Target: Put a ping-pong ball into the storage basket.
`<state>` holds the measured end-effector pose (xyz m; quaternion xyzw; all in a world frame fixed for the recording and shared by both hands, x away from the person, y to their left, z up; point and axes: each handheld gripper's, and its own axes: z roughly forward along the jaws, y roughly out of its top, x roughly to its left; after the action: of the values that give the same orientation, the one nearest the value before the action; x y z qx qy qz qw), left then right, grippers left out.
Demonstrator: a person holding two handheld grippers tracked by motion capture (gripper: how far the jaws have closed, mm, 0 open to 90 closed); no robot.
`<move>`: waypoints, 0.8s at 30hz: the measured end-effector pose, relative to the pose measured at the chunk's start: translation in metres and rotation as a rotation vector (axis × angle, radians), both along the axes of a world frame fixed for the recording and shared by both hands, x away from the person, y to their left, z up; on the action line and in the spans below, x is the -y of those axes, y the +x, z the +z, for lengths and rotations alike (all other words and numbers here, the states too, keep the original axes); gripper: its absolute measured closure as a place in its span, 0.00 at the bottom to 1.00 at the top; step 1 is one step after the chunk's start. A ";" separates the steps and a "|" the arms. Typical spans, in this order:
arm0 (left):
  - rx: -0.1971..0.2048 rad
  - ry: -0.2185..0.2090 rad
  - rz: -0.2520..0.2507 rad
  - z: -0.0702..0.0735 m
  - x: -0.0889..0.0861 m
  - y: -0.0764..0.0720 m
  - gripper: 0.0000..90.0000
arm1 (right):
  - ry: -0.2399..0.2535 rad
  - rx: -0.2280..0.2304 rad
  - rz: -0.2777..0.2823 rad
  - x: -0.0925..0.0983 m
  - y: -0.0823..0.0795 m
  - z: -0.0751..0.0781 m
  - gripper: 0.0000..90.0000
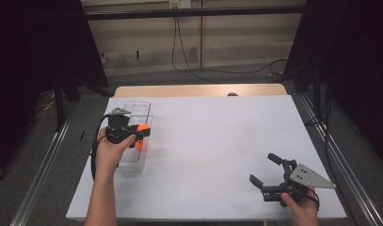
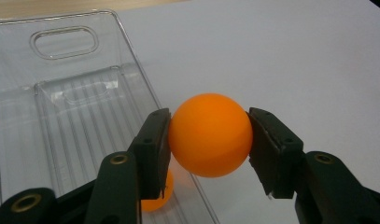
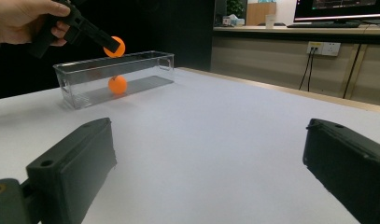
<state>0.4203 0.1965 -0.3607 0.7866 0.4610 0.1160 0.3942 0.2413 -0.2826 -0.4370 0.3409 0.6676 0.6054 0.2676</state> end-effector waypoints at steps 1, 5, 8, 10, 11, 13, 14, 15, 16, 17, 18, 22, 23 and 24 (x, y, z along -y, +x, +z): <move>0.001 -0.002 0.007 0.000 -0.001 0.000 0.56 | -0.001 0.000 0.000 0.000 0.000 0.000 0.02; 0.003 -0.001 0.017 0.000 -0.005 0.000 0.56 | 0.000 0.000 -0.001 0.000 0.000 0.000 0.02; 0.006 0.010 0.020 0.000 -0.007 0.001 0.56 | -0.001 0.000 0.001 0.000 0.000 0.000 0.02; 0.007 0.009 0.023 0.000 -0.008 0.001 0.56 | -0.001 0.000 0.001 0.000 0.000 0.000 0.02; 0.009 0.007 0.026 0.000 -0.009 0.001 0.56 | 0.001 0.000 0.000 0.000 0.000 0.000 0.02; 0.010 0.011 0.033 0.000 -0.010 0.000 0.56 | -0.001 0.000 -0.001 0.000 0.000 0.000 0.02; 0.010 0.006 0.038 0.000 -0.011 0.000 0.56 | -0.002 -0.001 -0.001 0.000 0.000 0.000 0.02; 0.011 0.005 0.039 0.000 -0.012 0.000 0.56 | -0.001 -0.002 -0.001 0.000 0.000 0.000 0.02; 0.009 0.002 0.043 0.000 -0.012 0.000 0.56 | -0.002 -0.002 0.000 0.000 0.000 0.000 0.02; 0.010 0.006 0.043 0.000 -0.013 0.000 0.56 | 0.000 -0.002 -0.001 0.000 0.000 0.000 0.02; 0.012 0.010 0.044 0.000 -0.014 0.001 0.56 | -0.001 -0.001 0.001 0.000 0.000 0.000 0.02; 0.013 0.020 0.054 -0.001 -0.017 0.001 0.56 | -0.002 -0.002 -0.001 0.000 0.000 0.000 0.02; 0.012 0.022 0.060 -0.001 -0.017 0.001 0.56 | -0.001 -0.002 -0.001 0.000 0.000 0.000 0.02; 0.013 0.027 0.061 -0.001 -0.017 0.001 0.56 | -0.003 -0.003 0.000 0.000 0.000 0.000 0.02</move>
<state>0.4216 0.2133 -0.3619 0.7766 0.4807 0.1391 0.3828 0.2417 -0.2823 -0.4374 0.3415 0.6689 0.6037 0.2673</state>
